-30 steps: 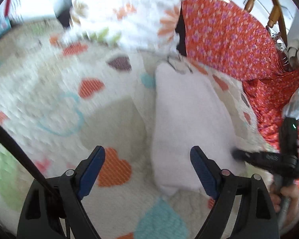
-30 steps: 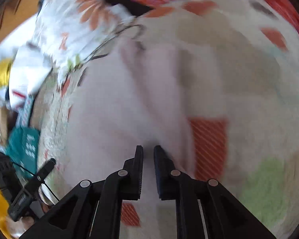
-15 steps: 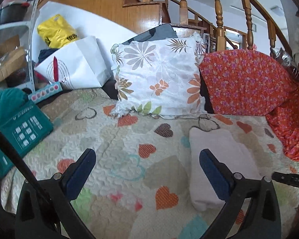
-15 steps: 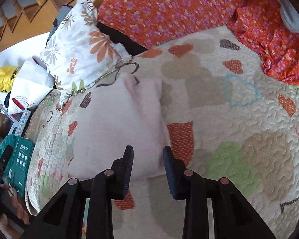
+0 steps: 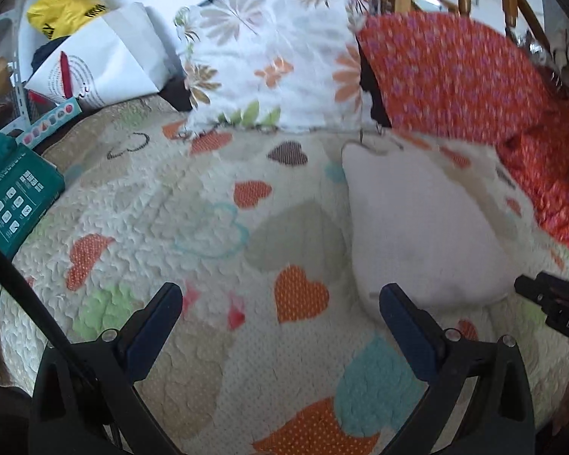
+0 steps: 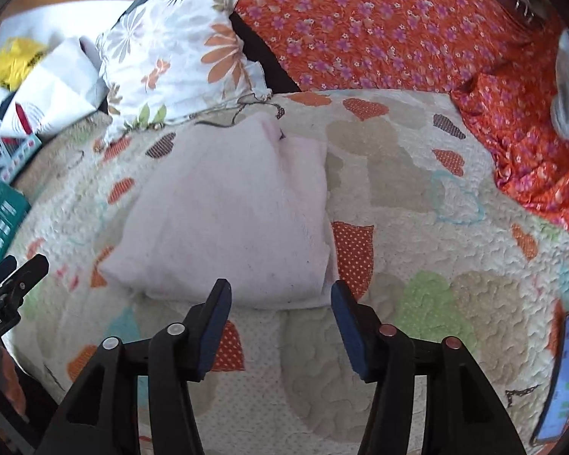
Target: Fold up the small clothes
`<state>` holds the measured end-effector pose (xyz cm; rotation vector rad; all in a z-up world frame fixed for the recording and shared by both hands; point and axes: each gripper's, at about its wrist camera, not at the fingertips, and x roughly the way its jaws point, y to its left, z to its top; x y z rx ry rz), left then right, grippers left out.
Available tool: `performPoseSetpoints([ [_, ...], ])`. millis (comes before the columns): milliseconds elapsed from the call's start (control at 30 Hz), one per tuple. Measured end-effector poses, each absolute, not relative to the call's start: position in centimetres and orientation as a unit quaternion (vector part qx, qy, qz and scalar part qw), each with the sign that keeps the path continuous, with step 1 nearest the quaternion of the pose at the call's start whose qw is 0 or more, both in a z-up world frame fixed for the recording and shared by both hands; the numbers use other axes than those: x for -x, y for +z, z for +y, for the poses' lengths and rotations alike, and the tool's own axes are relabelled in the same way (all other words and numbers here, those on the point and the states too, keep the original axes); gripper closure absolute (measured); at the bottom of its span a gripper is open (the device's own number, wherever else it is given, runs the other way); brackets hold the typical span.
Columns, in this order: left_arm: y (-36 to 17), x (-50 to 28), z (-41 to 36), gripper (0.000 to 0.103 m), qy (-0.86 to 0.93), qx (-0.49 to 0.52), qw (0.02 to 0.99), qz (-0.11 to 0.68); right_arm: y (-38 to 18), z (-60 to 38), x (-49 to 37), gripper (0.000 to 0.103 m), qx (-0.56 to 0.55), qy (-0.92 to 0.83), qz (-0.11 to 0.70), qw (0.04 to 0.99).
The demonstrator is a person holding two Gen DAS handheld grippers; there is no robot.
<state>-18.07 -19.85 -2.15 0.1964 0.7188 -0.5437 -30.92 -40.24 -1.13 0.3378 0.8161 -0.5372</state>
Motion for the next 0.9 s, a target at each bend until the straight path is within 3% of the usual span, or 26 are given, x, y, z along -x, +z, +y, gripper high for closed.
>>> performPoseSetpoints([
  [900,-9.7,16.8,-22.4,0.000,-0.268,-0.142,0.821,0.484,-3.8,-39.1,28.9,0.037,-0.111,-0.247,0.446,0.853],
])
